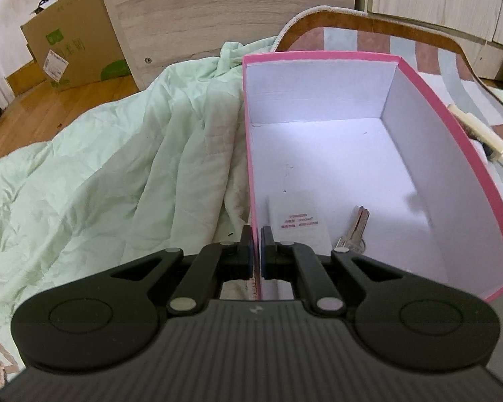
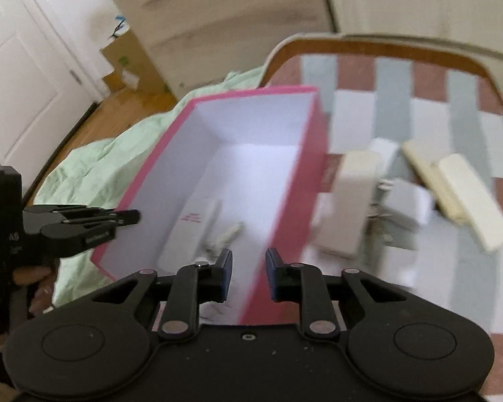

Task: Organize rigid objects
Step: 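Lower the silver key into the pink box and open the right gripper, then grasp the small white plug charger with the right gripper, then carry the white plug charger into the pink box and open the right gripper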

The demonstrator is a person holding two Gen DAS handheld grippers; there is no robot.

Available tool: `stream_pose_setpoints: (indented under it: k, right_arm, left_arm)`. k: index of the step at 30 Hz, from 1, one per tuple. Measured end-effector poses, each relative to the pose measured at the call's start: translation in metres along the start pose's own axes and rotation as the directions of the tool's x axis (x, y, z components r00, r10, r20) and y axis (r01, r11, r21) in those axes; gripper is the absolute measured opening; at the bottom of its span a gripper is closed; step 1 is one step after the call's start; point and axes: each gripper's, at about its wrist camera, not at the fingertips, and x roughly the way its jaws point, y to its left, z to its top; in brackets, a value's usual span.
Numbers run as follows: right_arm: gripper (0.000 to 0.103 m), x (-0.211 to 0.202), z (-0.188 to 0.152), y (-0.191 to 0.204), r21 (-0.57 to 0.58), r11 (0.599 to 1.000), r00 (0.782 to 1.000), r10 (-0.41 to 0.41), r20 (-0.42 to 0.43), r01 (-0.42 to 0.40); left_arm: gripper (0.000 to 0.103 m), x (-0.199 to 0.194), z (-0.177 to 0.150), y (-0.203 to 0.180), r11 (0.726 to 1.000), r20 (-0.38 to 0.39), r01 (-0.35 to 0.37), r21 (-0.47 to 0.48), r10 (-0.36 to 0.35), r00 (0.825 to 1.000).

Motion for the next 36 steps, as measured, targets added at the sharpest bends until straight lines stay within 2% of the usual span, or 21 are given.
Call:
stream_pose_setpoints:
  k: [3,6,8,9,12,18,20,26,27,29,36]
  right_arm:
    - [0.030,-0.008,-0.011,-0.018,0.004,0.999,0.999,-0.043,0.028,0.043]
    - [0.036,0.000,-0.018,-0.027,-0.059,0.988,0.990,-0.142,0.025,0.143]
    - [0.052,0.007,-0.024,-0.030,-0.145,0.968,0.978,-0.203,0.039,0.207]
    - [0.056,0.012,-0.028,-0.033,-0.186,0.955,0.973,-0.228,0.046,0.232]
    - [0.058,0.027,-0.034,-0.047,-0.221,0.931,0.956,-0.293,0.027,0.291]
    - [0.061,0.051,-0.028,-0.077,-0.140,0.938,0.947,-0.321,-0.011,0.316]
    - [0.063,0.060,-0.021,-0.085,-0.105,0.934,0.936,-0.348,-0.049,0.342]
    - [0.064,0.079,-0.010,-0.113,0.097,0.948,0.946,-0.289,-0.149,0.305]
    - [0.062,0.081,-0.009,-0.116,0.127,0.943,0.946,-0.288,-0.149,0.307]
    - [0.050,0.079,-0.009,-0.116,0.142,0.939,0.946,-0.295,-0.137,0.313]
    - [0.050,0.055,-0.018,-0.102,0.162,0.931,0.945,-0.322,-0.064,0.328]
  left_arm:
    - [0.003,0.000,0.000,-0.003,1.000,-0.001,-0.017,0.012,0.017,1.000]
    - [0.004,0.000,0.000,-0.007,0.999,0.000,-0.036,0.026,0.036,0.999]
    - [0.004,0.000,0.000,-0.008,0.999,-0.001,-0.042,0.031,0.042,0.999]
    - [0.004,0.000,0.001,-0.008,0.999,-0.002,-0.043,0.032,0.043,0.999]
    - [0.004,0.000,0.001,-0.007,0.999,-0.005,-0.041,0.029,0.041,0.999]
    - [0.004,-0.001,0.001,-0.007,0.998,-0.007,-0.044,0.034,0.044,0.999]
    - [0.004,-0.001,0.000,-0.008,0.998,-0.006,-0.051,0.044,0.052,0.999]
    - [0.004,-0.001,-0.001,-0.011,0.997,-0.003,-0.062,0.052,0.062,0.998]
    - [0.004,-0.001,-0.001,-0.012,0.997,-0.003,-0.061,0.052,0.061,0.998]
    - [0.004,-0.001,-0.001,-0.012,0.997,-0.002,-0.061,0.054,0.061,0.998]
    - [0.004,-0.001,-0.001,-0.012,0.997,-0.003,-0.057,0.048,0.057,0.998]
